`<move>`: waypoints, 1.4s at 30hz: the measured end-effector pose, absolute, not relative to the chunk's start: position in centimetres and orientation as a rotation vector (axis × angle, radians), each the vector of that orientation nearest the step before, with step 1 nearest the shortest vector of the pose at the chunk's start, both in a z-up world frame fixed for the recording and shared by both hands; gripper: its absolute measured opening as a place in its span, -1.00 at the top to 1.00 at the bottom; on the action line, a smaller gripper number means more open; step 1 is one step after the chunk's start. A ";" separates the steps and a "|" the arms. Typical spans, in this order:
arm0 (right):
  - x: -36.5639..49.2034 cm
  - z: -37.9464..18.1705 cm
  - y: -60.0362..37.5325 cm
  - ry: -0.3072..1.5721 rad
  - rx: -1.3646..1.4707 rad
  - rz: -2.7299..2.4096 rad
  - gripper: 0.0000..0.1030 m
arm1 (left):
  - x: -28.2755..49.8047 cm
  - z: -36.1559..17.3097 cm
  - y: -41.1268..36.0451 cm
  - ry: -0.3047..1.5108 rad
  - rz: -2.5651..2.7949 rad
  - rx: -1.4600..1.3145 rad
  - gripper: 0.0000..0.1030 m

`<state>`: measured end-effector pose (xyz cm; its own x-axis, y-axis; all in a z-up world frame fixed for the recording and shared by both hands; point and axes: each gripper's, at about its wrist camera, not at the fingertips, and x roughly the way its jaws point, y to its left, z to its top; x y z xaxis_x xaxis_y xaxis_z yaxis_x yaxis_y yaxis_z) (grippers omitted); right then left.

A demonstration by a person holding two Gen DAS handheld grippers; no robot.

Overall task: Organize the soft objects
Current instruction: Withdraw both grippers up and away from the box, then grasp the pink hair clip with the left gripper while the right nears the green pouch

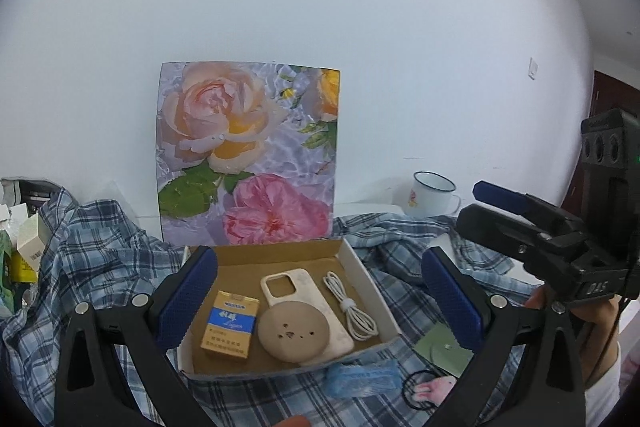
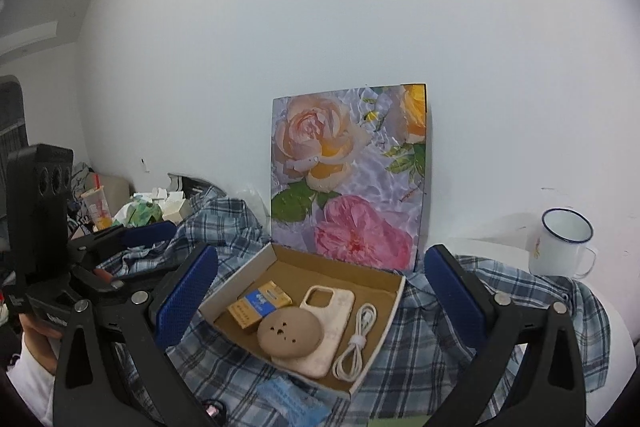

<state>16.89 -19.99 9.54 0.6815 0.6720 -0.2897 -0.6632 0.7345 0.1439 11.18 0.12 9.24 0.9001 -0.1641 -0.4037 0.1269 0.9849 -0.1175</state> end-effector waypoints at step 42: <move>12.4 0.4 -23.2 0.545 -0.095 0.759 -1.00 | 6.9 1.0 -1.6 0.642 -0.213 -0.015 -1.00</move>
